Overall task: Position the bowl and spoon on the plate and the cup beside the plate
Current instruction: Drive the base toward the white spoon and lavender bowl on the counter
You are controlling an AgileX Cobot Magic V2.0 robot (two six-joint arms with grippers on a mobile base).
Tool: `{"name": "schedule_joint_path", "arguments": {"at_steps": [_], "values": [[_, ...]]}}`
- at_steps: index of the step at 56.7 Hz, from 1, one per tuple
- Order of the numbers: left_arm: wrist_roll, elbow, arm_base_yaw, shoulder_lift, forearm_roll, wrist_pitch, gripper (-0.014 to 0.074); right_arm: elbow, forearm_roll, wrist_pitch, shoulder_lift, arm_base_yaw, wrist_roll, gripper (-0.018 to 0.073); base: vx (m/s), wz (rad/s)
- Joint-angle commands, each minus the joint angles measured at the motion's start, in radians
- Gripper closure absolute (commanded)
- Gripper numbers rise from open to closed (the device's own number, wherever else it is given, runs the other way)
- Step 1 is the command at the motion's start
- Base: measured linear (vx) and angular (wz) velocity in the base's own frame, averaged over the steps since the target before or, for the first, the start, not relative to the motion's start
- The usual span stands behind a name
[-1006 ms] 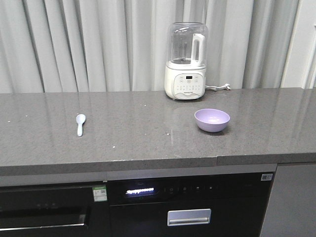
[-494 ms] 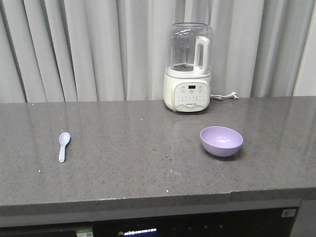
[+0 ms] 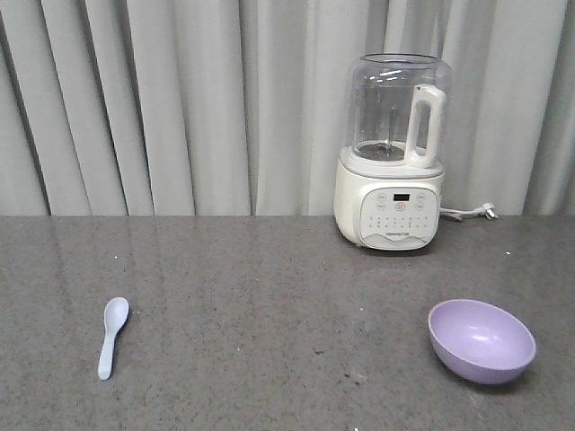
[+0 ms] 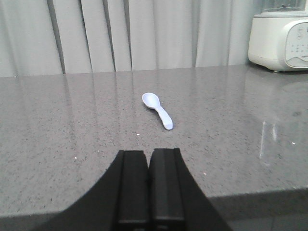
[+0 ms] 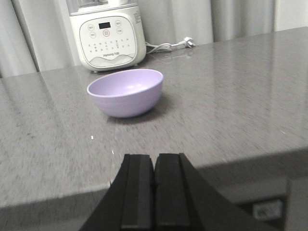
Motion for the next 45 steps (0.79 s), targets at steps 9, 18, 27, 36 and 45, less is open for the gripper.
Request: {"name": "schedule_joint_path", "arguments": {"at_steps": [9, 18, 27, 36, 45], "values": [[0.0, -0.026, 0.0, -0.017, 0.0, -0.086, 0.0603, 0.003, -0.009, -0.078, -0.004, -0.006, -0.001, 0.0568, 0.35, 0.09], [0.0, -0.026, 0.0, -0.017, 0.0, -0.086, 0.0603, 0.003, -0.009, -0.078, -0.004, -0.006, -0.001, 0.0568, 0.22, 0.04], [0.0, -0.026, 0.0, -0.017, 0.0, -0.086, 0.0603, 0.003, -0.009, -0.079, -0.004, -0.006, -0.001, 0.0568, 0.12, 0.02], [0.0, -0.026, 0.0, -0.017, 0.0, -0.086, 0.0603, 0.003, -0.009, -0.079, -0.004, -0.006, -0.001, 0.0568, 0.04, 0.0], [0.0, -0.026, 0.0, -0.017, 0.0, -0.086, 0.0603, 0.003, -0.009, -0.079, -0.004, -0.006, -0.001, 0.0568, 0.01, 0.0]]}}
